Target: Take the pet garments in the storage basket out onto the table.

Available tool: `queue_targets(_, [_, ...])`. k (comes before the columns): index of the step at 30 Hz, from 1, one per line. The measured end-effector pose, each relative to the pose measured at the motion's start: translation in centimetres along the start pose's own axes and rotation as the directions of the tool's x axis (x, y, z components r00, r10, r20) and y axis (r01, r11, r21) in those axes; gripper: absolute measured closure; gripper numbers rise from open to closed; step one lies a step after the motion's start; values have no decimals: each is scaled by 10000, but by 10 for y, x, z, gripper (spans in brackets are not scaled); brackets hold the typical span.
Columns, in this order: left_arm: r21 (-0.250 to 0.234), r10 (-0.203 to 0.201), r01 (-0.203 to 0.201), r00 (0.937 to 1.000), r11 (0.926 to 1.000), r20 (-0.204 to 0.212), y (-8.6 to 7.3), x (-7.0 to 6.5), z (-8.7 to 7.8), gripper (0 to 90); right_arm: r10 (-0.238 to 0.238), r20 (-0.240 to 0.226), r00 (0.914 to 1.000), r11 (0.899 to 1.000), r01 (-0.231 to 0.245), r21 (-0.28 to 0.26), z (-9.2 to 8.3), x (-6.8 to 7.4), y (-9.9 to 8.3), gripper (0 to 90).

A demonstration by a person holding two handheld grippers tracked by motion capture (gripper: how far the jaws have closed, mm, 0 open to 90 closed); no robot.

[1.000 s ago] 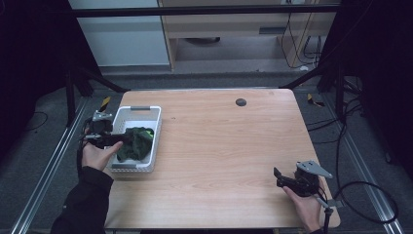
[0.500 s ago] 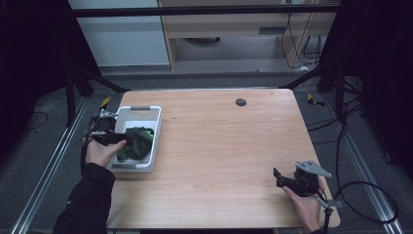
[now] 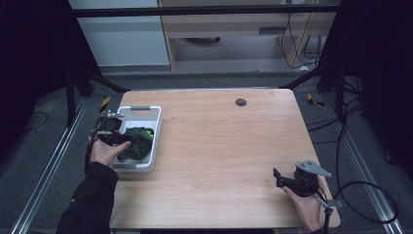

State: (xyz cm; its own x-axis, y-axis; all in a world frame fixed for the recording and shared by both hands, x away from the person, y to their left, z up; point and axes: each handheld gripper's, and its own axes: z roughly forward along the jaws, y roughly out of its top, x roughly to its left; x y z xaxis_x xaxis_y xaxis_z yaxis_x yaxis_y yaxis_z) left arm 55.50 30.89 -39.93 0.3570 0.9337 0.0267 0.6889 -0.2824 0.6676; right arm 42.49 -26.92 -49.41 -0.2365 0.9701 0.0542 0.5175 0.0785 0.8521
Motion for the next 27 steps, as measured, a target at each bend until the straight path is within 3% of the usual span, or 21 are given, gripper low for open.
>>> queue_targets(15, [418,-15,11,10000,9991,94,-6,1,16,23,36,-68,10000,9999,-35,134,1,0,0,89])
queue_targets(27, [738,-44,49,10000,9973,-78,-7,2,28,20,19,-81,10000,9998,-18,215,2,0,-1,86])
